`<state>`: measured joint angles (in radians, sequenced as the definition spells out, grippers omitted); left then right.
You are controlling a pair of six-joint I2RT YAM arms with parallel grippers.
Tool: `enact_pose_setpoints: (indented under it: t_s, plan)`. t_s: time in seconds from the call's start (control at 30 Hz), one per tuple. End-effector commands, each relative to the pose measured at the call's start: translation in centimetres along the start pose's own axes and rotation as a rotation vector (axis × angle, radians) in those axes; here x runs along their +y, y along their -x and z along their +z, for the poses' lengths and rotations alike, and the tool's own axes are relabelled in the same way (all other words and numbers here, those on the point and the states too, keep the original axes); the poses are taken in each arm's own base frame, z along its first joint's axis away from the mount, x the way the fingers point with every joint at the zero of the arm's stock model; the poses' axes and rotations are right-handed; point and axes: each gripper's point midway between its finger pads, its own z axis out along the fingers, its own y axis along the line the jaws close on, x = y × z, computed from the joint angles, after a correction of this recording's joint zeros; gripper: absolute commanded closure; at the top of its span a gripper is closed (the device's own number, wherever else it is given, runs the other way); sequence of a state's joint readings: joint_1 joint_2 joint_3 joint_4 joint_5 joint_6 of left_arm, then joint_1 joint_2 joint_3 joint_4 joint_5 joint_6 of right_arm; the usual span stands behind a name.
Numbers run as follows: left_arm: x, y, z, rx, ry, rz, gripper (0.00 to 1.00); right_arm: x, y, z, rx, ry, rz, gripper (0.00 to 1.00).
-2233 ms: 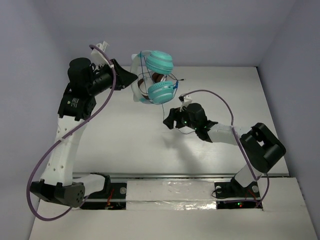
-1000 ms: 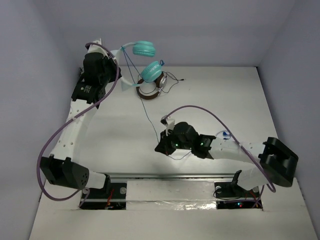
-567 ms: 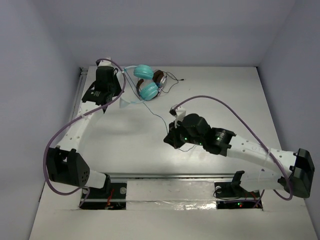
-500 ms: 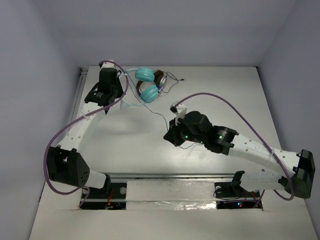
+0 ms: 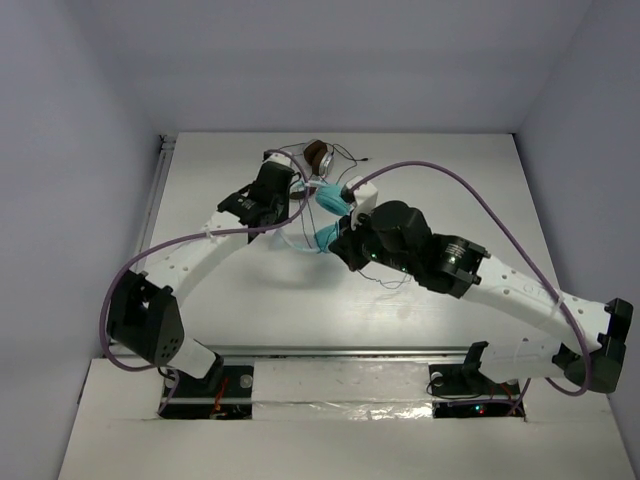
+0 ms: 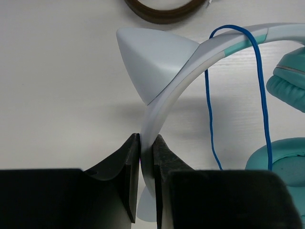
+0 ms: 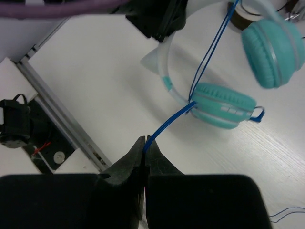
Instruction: Wrap the headphones
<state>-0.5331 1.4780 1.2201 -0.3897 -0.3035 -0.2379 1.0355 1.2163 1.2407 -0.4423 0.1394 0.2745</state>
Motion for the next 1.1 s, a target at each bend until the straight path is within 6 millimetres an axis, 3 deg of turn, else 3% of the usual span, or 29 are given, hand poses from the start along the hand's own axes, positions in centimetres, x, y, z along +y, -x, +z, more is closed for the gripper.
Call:
enact_pose_setpoints:
  t_s: [0.0,0.2,0.33,0.43,0.53,0.6,0.7,0.93,1.07]
  plan:
    - [-1.9,0.1,-1.6,-0.037,-0.086,0.005,1.00,-1.5,2.2,0.1,-0.050,-0.105,-0.065,1.00]
    - [-3.4,-3.4,-3.2,0.014,-0.184,0.086,1.00,-3.3,2.0,2.5,-0.036,-0.220,-0.114,1.00]
    - [-3.9,-5.4,-4.0,0.051,-0.233,0.128,1.00,-3.8,2.3,3.5,-0.035,-0.235,-0.153,1.00]
    - [-3.7,-6.2,-4.7,0.060,-0.258,0.146,1.00,-3.1,1.0,4.2,0.042,-0.188,-0.203,1.00]
    - [-3.8,-6.7,-5.6,0.064,-0.297,0.158,1.00,-3.7,0.6,3.8,0.059,-0.202,-0.247,1.00]
    - [-4.1,-6.9,-6.3,0.060,-0.331,0.157,1.00,-5.5,0.3,3.3,0.074,-0.280,-0.260,1.00]
    - [-4.0,-7.3,-6.4,0.065,-0.340,0.160,1.00,-6.4,0.2,2.5,0.073,-0.311,-0.261,1.00]
    - [-6.2,-7.7,-7.2,0.088,-0.478,0.186,1.00,-8.7,-1.3,2.2,0.124,-0.378,-0.266,1.00]
    - [-7.7,-8.2,-8.0,0.090,-0.583,0.185,1.00,-10.2,-1.0,1.8,0.110,-0.458,-0.273,1.00]
